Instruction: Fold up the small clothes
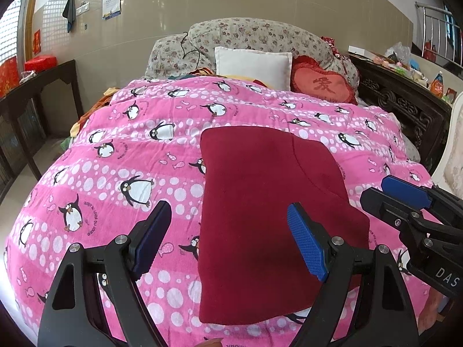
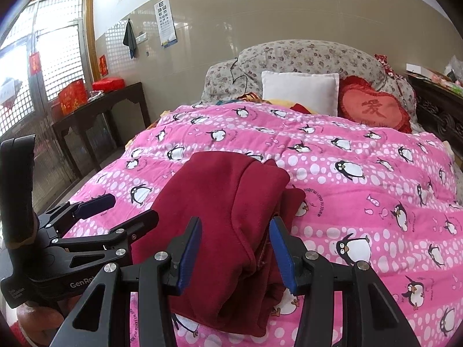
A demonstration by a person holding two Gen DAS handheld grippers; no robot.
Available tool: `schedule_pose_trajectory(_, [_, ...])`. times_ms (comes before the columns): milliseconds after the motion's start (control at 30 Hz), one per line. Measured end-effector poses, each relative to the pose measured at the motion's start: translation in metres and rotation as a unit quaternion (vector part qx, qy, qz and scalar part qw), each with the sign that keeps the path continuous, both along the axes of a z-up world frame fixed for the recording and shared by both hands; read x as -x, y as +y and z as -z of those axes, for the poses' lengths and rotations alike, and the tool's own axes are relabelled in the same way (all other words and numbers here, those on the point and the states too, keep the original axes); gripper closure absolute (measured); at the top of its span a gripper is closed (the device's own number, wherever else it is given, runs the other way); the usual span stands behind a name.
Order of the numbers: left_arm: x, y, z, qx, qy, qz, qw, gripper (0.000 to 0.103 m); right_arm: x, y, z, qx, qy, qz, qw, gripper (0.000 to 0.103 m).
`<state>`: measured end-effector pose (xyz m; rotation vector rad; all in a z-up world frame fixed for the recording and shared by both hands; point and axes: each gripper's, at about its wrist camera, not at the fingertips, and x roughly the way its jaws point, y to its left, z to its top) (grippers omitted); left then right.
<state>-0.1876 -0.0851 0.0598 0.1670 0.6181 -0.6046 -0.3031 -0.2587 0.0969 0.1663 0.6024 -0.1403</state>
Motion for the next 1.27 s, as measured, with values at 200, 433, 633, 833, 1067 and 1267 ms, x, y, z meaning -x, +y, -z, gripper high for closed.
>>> schedule_pose_trajectory(200, [-0.001, -0.001, 0.001, -0.001, 0.002, 0.001, 1.0, 0.021, -0.001, -0.001, 0.002, -0.005, 0.004, 0.0, 1.0, 0.056])
schedule_pose_trajectory(433, [-0.002, -0.003, 0.002, -0.005, 0.004, 0.004, 1.0, 0.021, -0.002, -0.002, 0.003, -0.006, 0.006, 0.0, 1.0, 0.056])
schedule_pose_trajectory(633, [-0.002, -0.005, 0.004, -0.007, 0.004, 0.007, 0.9999, 0.021, -0.002, -0.001, 0.005, -0.003, 0.006, -0.002, 1.0, 0.056])
schedule_pose_trajectory(833, [-0.001, -0.005, 0.004, 0.001, 0.004, 0.009, 1.0, 0.021, -0.002, -0.001, 0.006, -0.005, 0.006, -0.002, 1.0, 0.056])
schedule_pose_trajectory(1067, [-0.001, -0.004, 0.003, 0.002, -0.012, 0.01, 0.9999, 0.021, -0.001, -0.003, 0.009, -0.013, 0.009, -0.002, 1.0, 0.056])
schedule_pose_trajectory(1267, [-0.01, 0.005, -0.002, 0.006, -0.015, 0.013, 0.9998, 0.021, 0.001, -0.027, 0.009, -0.037, 0.008, 0.011, 0.999, 0.056])
